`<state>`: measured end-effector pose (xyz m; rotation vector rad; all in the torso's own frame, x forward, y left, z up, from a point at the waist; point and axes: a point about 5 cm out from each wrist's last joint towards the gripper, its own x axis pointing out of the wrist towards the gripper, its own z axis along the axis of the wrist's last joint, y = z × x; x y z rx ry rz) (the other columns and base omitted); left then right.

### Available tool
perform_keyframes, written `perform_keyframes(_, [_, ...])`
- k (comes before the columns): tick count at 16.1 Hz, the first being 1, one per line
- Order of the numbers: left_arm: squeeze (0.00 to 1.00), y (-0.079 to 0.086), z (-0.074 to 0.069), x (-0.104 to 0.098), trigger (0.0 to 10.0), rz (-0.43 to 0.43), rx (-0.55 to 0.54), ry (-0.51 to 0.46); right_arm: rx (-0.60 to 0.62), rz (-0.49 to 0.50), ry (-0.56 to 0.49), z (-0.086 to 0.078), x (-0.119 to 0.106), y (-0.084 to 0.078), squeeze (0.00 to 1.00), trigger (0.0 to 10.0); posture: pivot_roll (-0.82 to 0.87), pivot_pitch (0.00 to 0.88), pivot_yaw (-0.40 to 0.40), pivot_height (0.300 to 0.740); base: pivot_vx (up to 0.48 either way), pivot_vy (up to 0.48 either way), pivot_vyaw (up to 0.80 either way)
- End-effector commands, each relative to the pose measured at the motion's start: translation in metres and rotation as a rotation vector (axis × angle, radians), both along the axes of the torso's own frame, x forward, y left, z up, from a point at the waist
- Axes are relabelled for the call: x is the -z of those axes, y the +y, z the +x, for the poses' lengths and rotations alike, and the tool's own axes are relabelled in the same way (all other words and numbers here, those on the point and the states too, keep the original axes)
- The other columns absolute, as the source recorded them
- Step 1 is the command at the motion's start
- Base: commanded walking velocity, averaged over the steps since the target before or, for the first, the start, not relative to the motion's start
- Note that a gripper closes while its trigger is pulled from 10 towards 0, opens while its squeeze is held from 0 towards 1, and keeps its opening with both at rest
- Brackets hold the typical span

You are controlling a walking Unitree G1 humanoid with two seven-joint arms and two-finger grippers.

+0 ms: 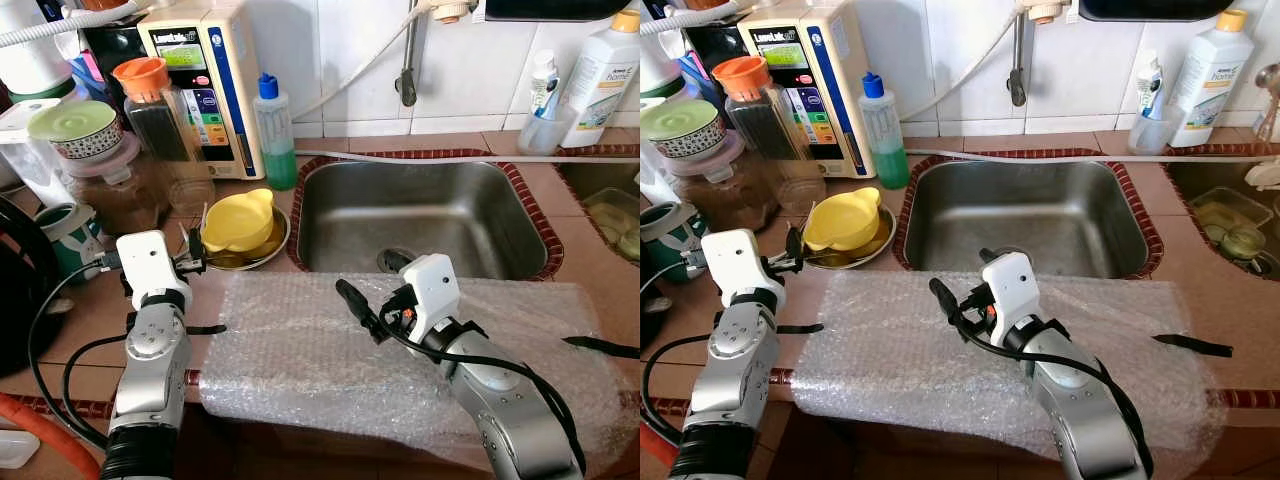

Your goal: Kitchen organization

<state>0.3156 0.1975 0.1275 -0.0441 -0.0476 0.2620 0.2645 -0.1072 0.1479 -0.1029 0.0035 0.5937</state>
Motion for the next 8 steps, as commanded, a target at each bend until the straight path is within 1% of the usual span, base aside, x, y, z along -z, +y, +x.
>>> perform_keyframes(1, [0.00,0.004,-0.001,-0.006,10.0,0.015,-0.004,-0.025,-0.026,0.009,-0.027,-0.002,-0.006,0.004,0.00,10.0,-0.31,0.056,0.119,0.740,0.000,0.000,0.00])
perform_keyframes(3, [0.00,0.005,-0.005,-0.009,10.0,0.103,0.018,-0.043,-0.028,0.009,-0.026,-0.002,-0.006,0.004,0.00,10.0,-0.30,0.058,0.119,0.740,0.000,0.000,0.00])
perform_keyframes(4, [0.00,0.006,-0.008,-0.008,10.0,0.141,0.032,-0.043,-0.028,0.010,-0.025,-0.002,-0.005,0.005,0.00,10.0,-0.30,0.058,0.119,0.740,0.000,0.000,0.00])
perform_keyframes(5, [0.00,0.005,-0.010,-0.006,10.0,0.157,0.051,-0.042,-0.029,0.010,-0.025,-0.002,-0.005,0.005,0.00,10.0,-0.30,0.059,0.118,0.740,0.000,0.000,0.00])
perform_keyframes(6, [0.00,0.005,-0.014,-0.006,10.0,0.201,0.083,-0.052,-0.030,0.010,-0.023,-0.002,-0.005,0.005,0.00,10.0,-0.29,0.061,0.115,0.740,0.000,0.000,0.00])
perform_keyframes(7, [0.00,0.004,-0.015,-0.006,10.0,0.213,0.102,-0.059,-0.031,0.010,-0.022,-0.002,-0.005,0.005,0.00,10.0,-0.29,0.061,0.115,0.740,0.000,0.000,0.00])
perform_keyframes(8, [0.00,0.005,-0.016,-0.007,10.0,0.242,0.109,-0.060,-0.033,0.010,-0.022,-0.002,-0.005,0.005,0.00,10.0,-0.29,0.062,0.112,0.740,0.000,0.000,0.00])
